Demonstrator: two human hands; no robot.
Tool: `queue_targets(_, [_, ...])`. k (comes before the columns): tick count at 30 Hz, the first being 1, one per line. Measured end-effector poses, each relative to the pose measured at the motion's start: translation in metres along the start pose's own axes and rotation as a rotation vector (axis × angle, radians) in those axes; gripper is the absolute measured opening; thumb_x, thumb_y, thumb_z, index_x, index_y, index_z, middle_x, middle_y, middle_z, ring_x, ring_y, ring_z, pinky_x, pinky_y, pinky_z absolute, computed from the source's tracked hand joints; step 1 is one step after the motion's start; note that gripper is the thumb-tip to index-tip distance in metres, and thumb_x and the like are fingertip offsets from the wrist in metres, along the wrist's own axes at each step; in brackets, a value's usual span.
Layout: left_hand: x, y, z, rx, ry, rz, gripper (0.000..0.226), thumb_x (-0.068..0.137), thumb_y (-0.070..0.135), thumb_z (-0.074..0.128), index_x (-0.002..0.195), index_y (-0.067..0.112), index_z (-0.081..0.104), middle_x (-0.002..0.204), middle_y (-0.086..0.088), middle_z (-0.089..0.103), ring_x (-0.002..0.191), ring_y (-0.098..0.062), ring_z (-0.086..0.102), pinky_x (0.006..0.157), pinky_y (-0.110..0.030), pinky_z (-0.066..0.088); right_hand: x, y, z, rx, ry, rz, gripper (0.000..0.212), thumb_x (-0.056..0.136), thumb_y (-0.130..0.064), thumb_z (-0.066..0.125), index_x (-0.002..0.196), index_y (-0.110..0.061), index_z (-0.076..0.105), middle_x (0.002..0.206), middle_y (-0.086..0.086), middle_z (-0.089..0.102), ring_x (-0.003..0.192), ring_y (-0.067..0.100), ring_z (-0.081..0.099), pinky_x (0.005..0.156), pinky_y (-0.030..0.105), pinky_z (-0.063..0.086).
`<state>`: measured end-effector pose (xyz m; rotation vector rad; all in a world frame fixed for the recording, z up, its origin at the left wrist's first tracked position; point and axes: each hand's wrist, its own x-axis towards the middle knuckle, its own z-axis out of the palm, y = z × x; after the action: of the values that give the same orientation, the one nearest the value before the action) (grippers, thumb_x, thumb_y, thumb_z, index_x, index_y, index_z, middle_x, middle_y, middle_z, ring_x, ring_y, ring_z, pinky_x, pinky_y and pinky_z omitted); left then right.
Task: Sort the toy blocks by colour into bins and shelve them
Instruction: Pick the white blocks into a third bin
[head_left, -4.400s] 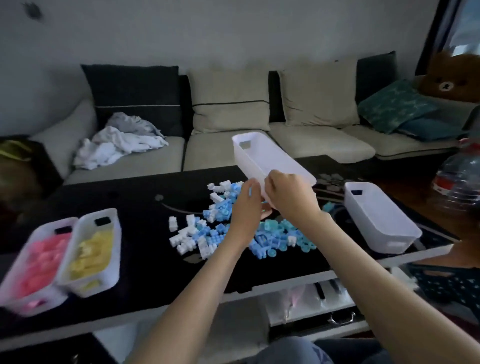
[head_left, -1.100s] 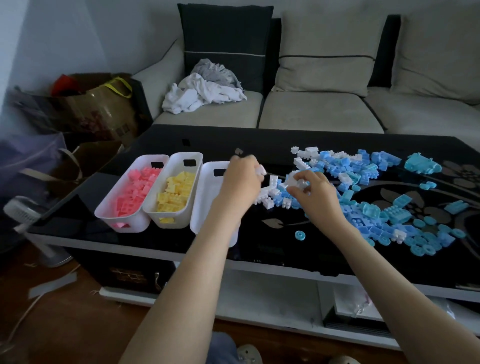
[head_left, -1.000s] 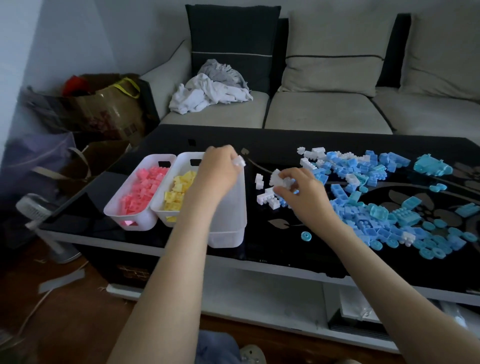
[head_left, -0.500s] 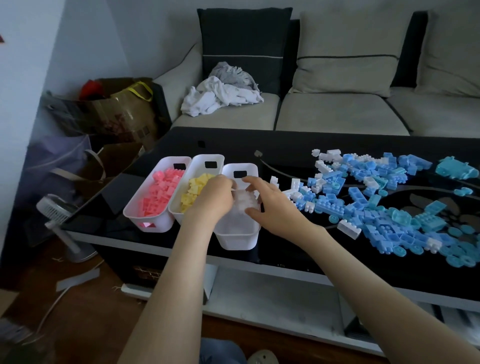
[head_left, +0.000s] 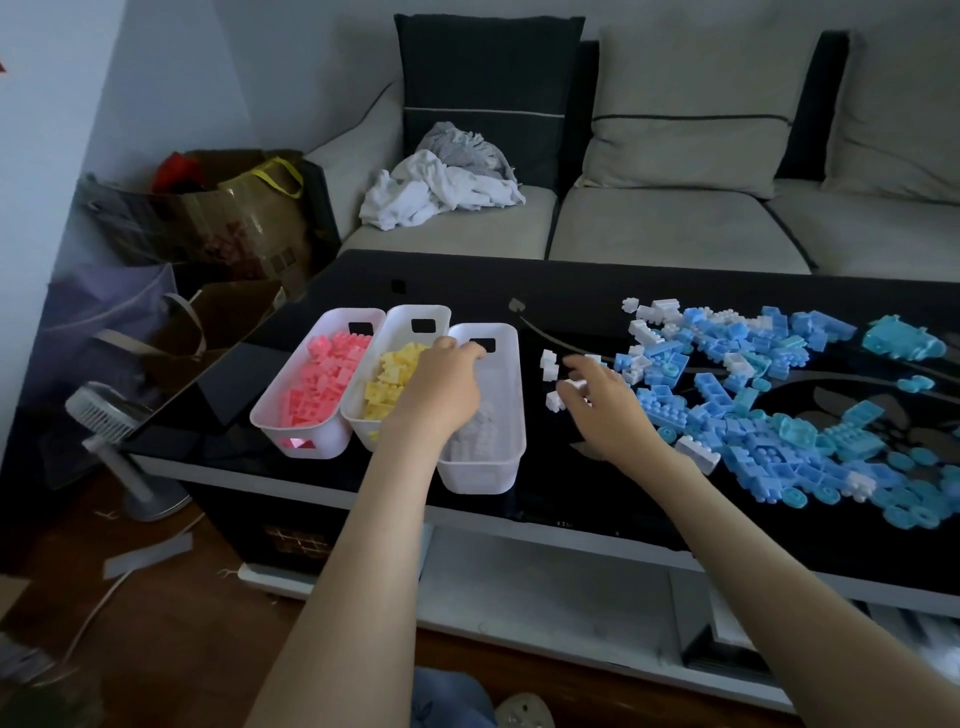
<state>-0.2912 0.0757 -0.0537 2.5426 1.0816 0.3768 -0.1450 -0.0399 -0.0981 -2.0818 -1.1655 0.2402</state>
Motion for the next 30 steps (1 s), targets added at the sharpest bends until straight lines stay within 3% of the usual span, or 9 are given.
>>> queue_targets(4, [-0.002, 0.007, 0.000, 0.062, 0.016, -0.097, 0.050, 0.094, -0.005, 0.038, 0.140, 0.013, 0.044, 0.135, -0.011, 0.044, 0.117, -0.027, 0.050, 0.092, -0.031, 0.045, -0.005, 0.033, -0.001, -0.326, -0.133, 0.014, 0.045, 0.095, -0.025, 0.048, 0.139, -0.019, 0.039, 0.141, 0.002, 0.040, 0.129, 0.025, 0.035, 0.106, 0.043, 0.030])
queue_targets(10, [-0.004, 0.011, -0.002, 0.062, 0.054, -0.147, 0.048, 0.092, -0.007, 0.039, 0.136, 0.010, 0.046, 0.129, -0.011, 0.052, 0.114, -0.026, 0.054, 0.090, -0.030, 0.045, -0.001, 0.028, 0.005, -0.393, -0.096, -0.038, 0.034, 0.092, -0.027, 0.054, 0.122, -0.015, 0.044, 0.127, 0.003, 0.046, 0.119, 0.024, 0.044, 0.098, 0.037, 0.036])
queue_targets(15, [0.000, 0.006, 0.000, -0.024, 0.022, -0.163, 0.045, 0.093, -0.006, 0.038, 0.133, 0.012, 0.049, 0.120, -0.009, 0.056, 0.107, -0.024, 0.056, 0.081, -0.027, 0.044, 0.011, 0.019, 0.007, -0.425, -0.202, -0.061, 0.061, 0.094, -0.025, 0.052, 0.146, -0.024, 0.020, 0.143, 0.003, 0.034, 0.131, 0.026, 0.036, 0.098, 0.042, 0.040])
queue_targets(17, [0.003, 0.005, -0.001, -0.063, 0.028, -0.186, 0.034, 0.094, -0.005, 0.038, 0.114, 0.015, 0.057, 0.102, -0.007, 0.055, 0.096, -0.024, 0.054, 0.075, -0.026, 0.040, 0.015, 0.020, 0.008, -0.440, -0.194, -0.061, 0.047, 0.096, -0.022, 0.048, 0.140, -0.019, 0.031, 0.139, 0.003, 0.034, 0.126, 0.024, 0.040, 0.090, 0.037, 0.043])
queue_targets(19, [0.005, 0.002, -0.002, -0.088, 0.054, -0.223, 0.027, 0.092, -0.005, 0.040, 0.086, 0.020, 0.049, 0.081, 0.001, 0.044, 0.083, -0.022, 0.045, 0.070, -0.027, 0.035, 0.017, 0.020, 0.008, -0.444, -0.173, -0.086, 0.035, 0.096, -0.016, 0.047, 0.130, -0.015, 0.041, 0.133, 0.004, 0.036, 0.116, 0.023, 0.046, 0.080, 0.031, 0.042])
queue_targets(21, [0.007, 0.000, -0.002, -0.102, 0.057, -0.243, 0.031, 0.091, -0.005, 0.041, 0.075, 0.022, 0.040, 0.070, 0.006, 0.034, 0.080, -0.019, 0.041, 0.068, -0.029, 0.034, 0.018, 0.019, 0.007, -0.481, -0.189, -0.127, 0.033, 0.094, -0.013, 0.050, 0.127, -0.013, 0.043, 0.130, 0.005, 0.036, 0.112, 0.022, 0.047, 0.078, 0.027, 0.040])
queue_targets(25, [0.009, 0.000, 0.000, -0.125, 0.037, -0.240, 0.029, 0.092, -0.002, 0.041, 0.077, 0.021, 0.050, 0.077, 0.003, 0.045, 0.083, -0.022, 0.047, 0.070, -0.028, 0.037, 0.020, 0.015, 0.001, -0.484, -0.236, -0.140, 0.031, 0.092, -0.019, 0.055, 0.121, -0.016, 0.044, 0.128, 0.002, 0.039, 0.108, 0.024, 0.052, 0.077, 0.029, 0.041])
queue_targets(28, [0.009, 0.004, 0.000, -0.116, 0.036, -0.223, 0.030, 0.095, 0.001, 0.040, 0.113, 0.013, 0.062, 0.106, -0.006, 0.058, 0.094, -0.021, 0.052, 0.071, -0.025, 0.037, 0.018, 0.015, -0.002, -0.446, -0.247, -0.155, 0.027, 0.091, -0.020, 0.055, 0.115, -0.018, 0.045, 0.122, 0.001, 0.044, 0.102, 0.023, 0.054, 0.074, 0.029, 0.040])
queue_targets(30, [0.010, 0.005, 0.003, -0.098, 0.041, -0.219, 0.030, 0.095, 0.001, 0.039, 0.111, 0.014, 0.060, 0.091, -0.001, 0.053, 0.089, -0.020, 0.046, 0.063, -0.024, 0.035, 0.016, 0.016, -0.005, -0.390, -0.216, -0.161, 0.025, 0.091, -0.019, 0.055, 0.114, -0.017, 0.045, 0.119, 0.002, 0.048, 0.098, 0.022, 0.054, 0.073, 0.028, 0.040])
